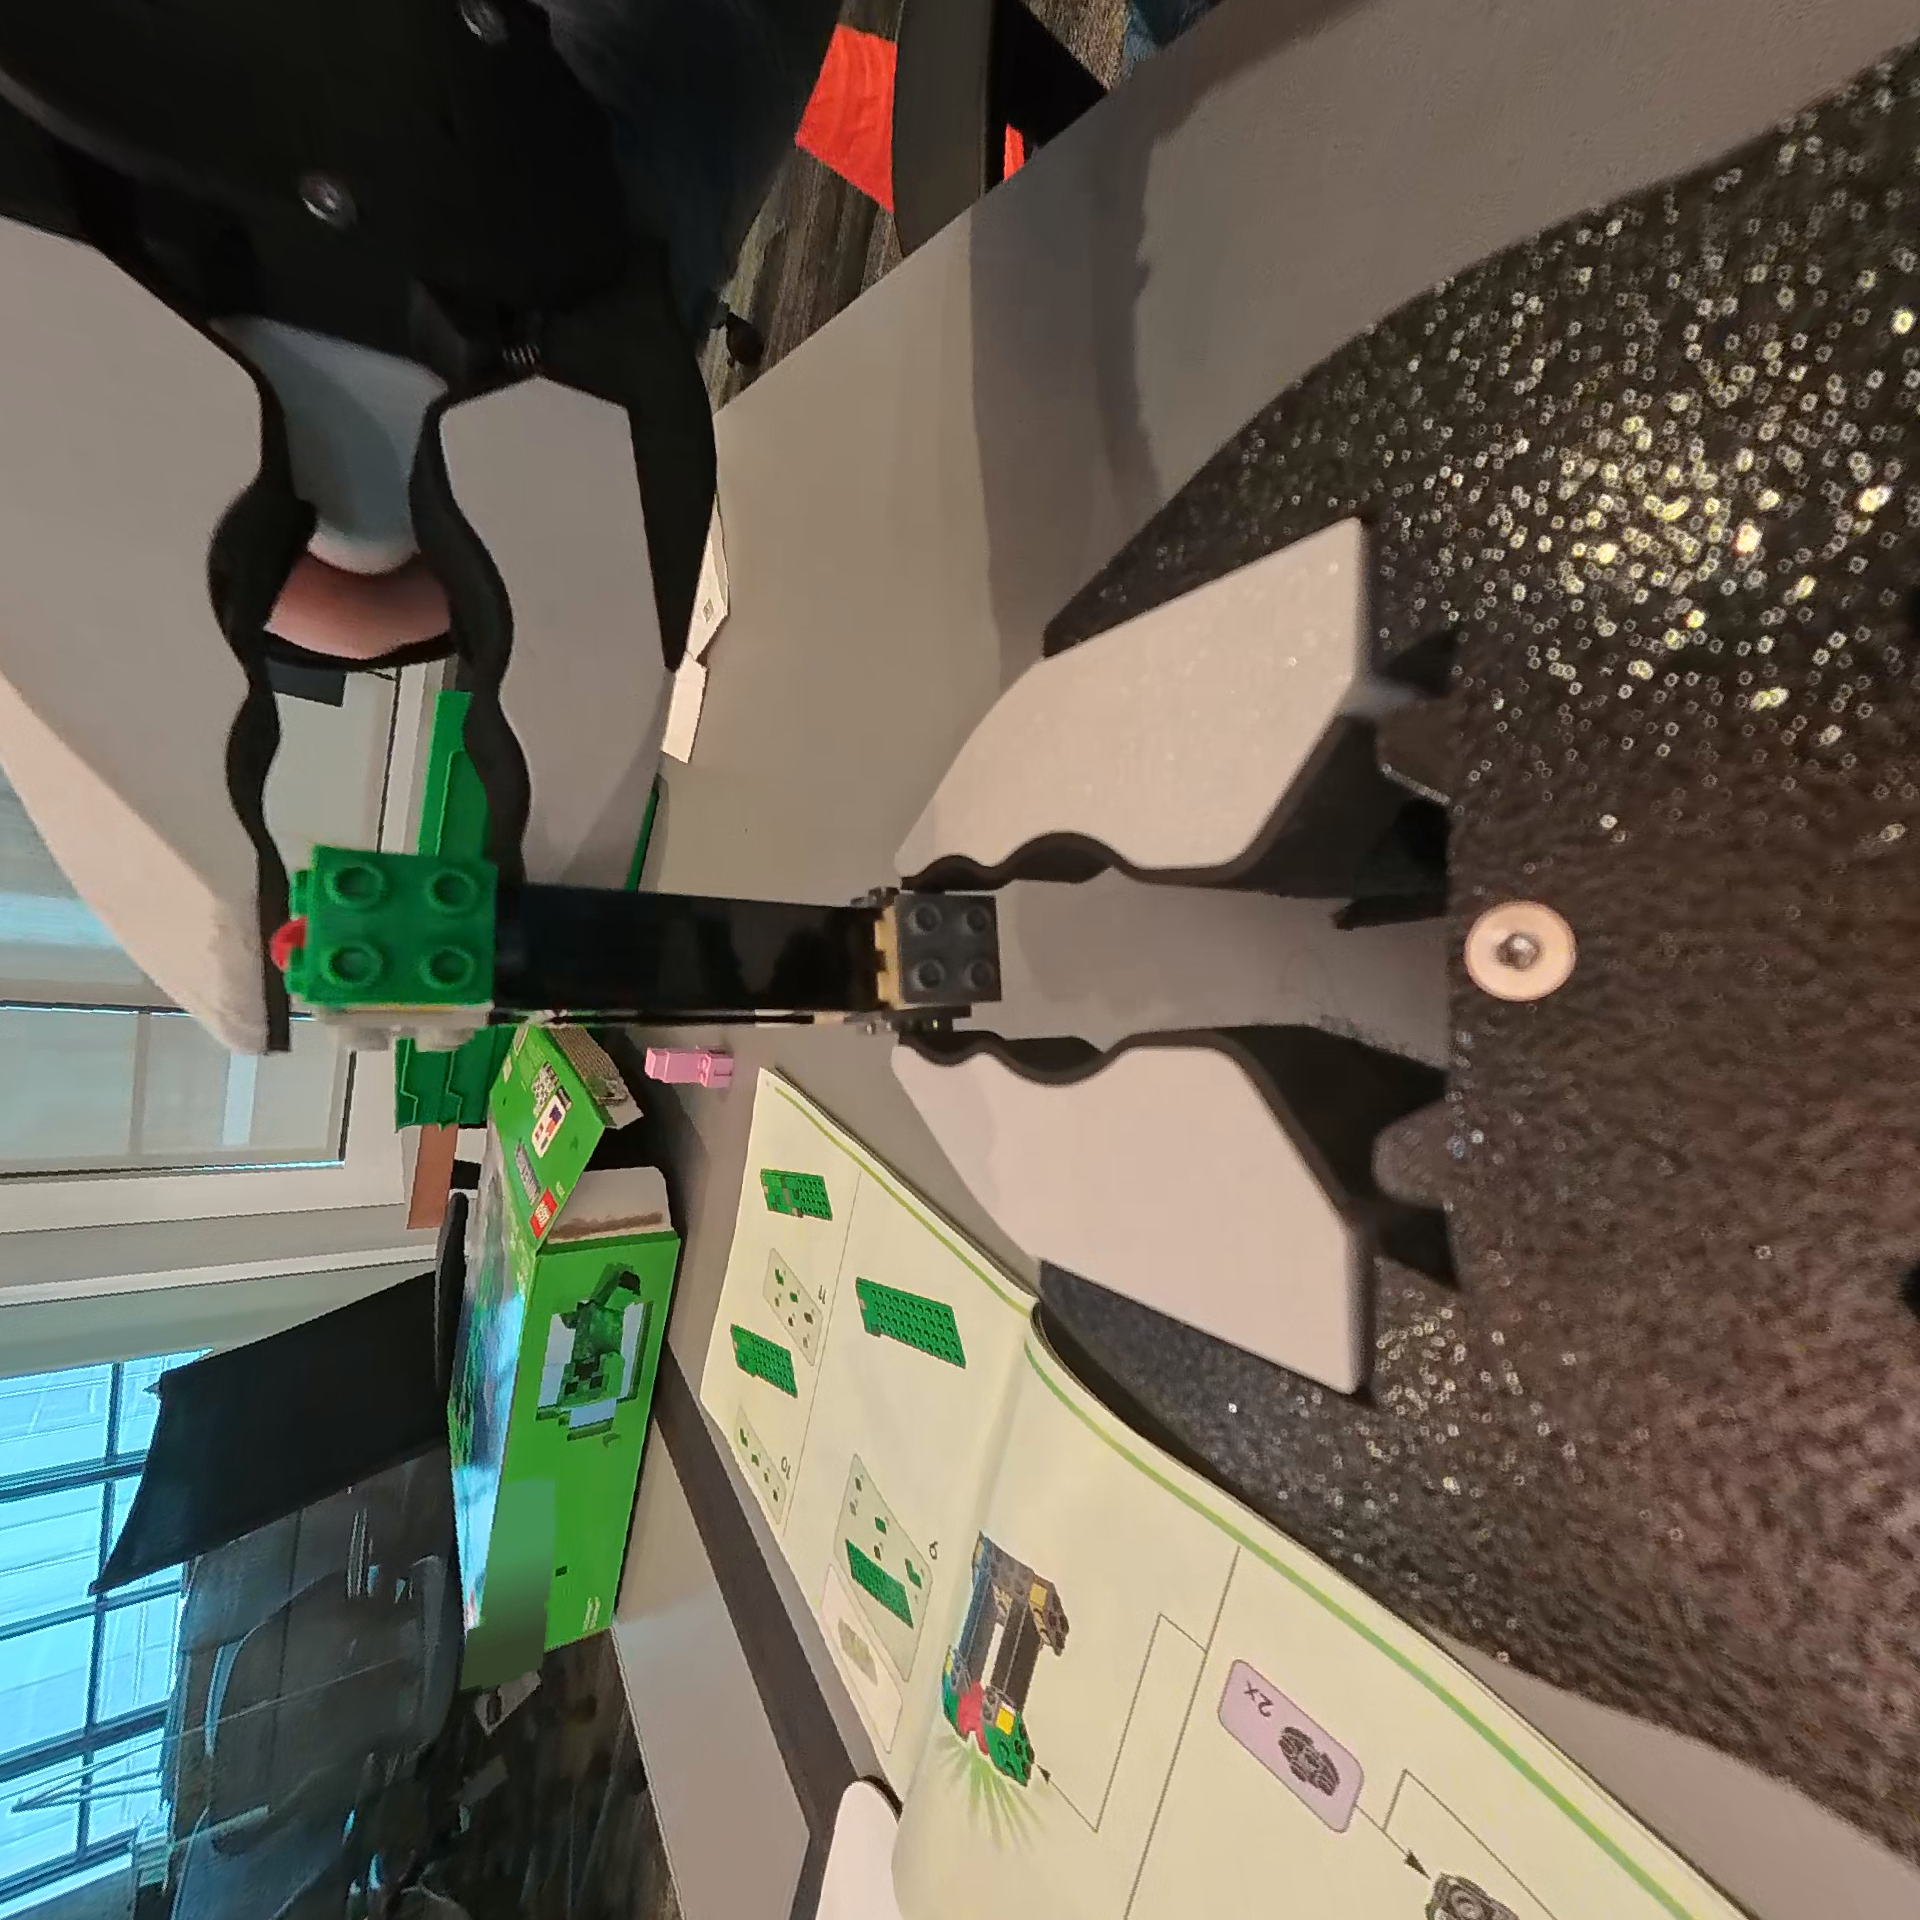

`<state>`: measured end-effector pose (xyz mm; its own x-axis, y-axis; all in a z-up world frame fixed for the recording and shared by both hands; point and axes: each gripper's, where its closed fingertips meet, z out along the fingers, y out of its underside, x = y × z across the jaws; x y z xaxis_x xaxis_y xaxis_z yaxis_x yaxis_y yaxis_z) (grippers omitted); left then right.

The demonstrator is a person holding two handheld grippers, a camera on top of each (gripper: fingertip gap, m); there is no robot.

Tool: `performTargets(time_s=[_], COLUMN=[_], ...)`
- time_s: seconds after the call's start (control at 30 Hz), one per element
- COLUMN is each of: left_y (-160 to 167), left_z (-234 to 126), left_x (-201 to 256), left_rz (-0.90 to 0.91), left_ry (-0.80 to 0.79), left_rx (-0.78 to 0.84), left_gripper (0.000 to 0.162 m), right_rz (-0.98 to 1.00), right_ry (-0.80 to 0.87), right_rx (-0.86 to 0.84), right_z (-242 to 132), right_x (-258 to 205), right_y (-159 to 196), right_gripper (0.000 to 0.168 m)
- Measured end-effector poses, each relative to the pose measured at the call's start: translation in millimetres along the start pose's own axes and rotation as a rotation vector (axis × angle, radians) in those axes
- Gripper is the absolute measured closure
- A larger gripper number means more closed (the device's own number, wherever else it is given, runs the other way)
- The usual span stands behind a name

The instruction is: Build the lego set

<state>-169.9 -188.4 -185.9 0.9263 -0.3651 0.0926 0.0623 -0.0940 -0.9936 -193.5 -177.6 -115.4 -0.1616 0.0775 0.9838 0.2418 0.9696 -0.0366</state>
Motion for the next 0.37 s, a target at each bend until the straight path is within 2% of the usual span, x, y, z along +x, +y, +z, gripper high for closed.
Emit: performTargets(time_s=[0.2, 0.37], left_y=[2, 12], left_z=[2, 7], left_x=[0, 0], left_rz=[0.002, 0.002], left_ry=[0.002, -0.008], left_rx=[-0.019, -0.096], left_gripper=[0.137, 0.137], right_rz=[0.033, 0.057], right_ry=[-0.004, 0.009], right_rx=[0.001, -0.013], right_z=[0, 0], right_x=[-3, -12], right_y=[4, 11], right_gripper=[0.144, 0.144])
